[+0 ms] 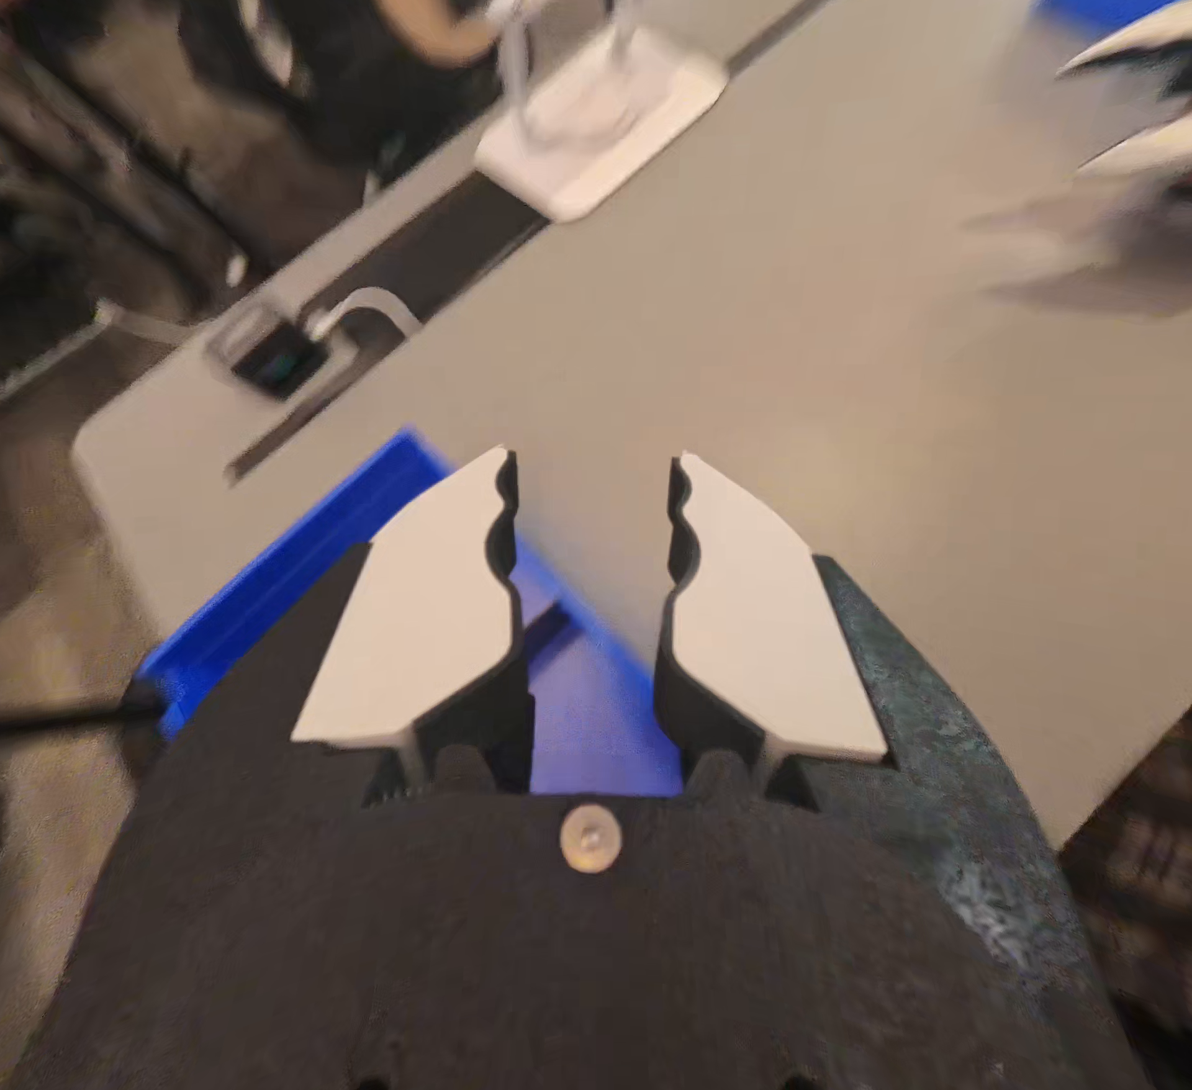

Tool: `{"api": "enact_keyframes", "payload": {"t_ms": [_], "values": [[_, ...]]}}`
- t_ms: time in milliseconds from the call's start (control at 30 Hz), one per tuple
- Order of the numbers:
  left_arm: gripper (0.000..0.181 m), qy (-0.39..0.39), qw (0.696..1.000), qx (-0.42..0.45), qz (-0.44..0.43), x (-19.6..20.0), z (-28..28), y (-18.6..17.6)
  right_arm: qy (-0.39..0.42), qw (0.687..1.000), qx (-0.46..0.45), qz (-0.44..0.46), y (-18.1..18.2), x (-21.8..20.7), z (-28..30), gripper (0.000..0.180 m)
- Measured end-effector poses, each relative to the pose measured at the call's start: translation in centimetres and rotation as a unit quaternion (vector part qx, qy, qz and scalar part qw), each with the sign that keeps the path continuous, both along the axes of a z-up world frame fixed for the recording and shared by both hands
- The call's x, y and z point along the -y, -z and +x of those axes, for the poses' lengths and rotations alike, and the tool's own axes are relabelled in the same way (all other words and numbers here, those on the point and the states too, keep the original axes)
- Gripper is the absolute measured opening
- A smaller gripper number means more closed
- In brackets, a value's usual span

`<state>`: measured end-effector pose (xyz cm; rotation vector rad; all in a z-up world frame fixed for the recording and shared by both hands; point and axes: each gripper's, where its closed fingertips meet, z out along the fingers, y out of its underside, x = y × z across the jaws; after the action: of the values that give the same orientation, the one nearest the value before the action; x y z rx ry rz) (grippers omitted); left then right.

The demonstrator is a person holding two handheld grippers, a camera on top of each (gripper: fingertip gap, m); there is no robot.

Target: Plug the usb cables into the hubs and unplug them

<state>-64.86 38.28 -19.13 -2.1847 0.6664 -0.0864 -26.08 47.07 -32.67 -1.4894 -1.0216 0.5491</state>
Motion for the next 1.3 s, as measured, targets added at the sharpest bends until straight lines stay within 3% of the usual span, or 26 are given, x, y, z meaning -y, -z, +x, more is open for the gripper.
{"api": "enact_keyframes", "payload": {"t_ms": [200, 567, 967, 1133, 1300], "values": [[0.039, -0.048, 0.97, -0.132, -0.197, -0.1, -10.7, 4.9, -0.021, 1.0, 0.01, 0.001, 0.3, 0.7, -0.7, 0.064], [0.036, -0.137, 0.906, -0.102, -0.386, -2.4, -15.0, 13.3, -0.016, 1.0, 0.008, -0.025, 1.3, -0.1, -0.6, 0.064], [0.03, -0.274, 0.863, -0.037, -0.423, -3.5, -17.6, 17.6, -0.029, 0.999, -0.003, -0.023, 0.6, 0.6, -0.9, 0.064], [0.03, -0.252, 0.855, -0.018, -0.452, -3.0, -15.8, 18.2, -0.039, 0.999, -0.008, -0.017, 0.0, 1.2, -0.9, 0.064], [0.03, -0.154, 0.877, -0.004, -0.455, -3.3, -13.1, 17.4, -0.035, 0.999, -0.007, -0.007, -0.3, 0.9, -0.6, 0.064]]}}
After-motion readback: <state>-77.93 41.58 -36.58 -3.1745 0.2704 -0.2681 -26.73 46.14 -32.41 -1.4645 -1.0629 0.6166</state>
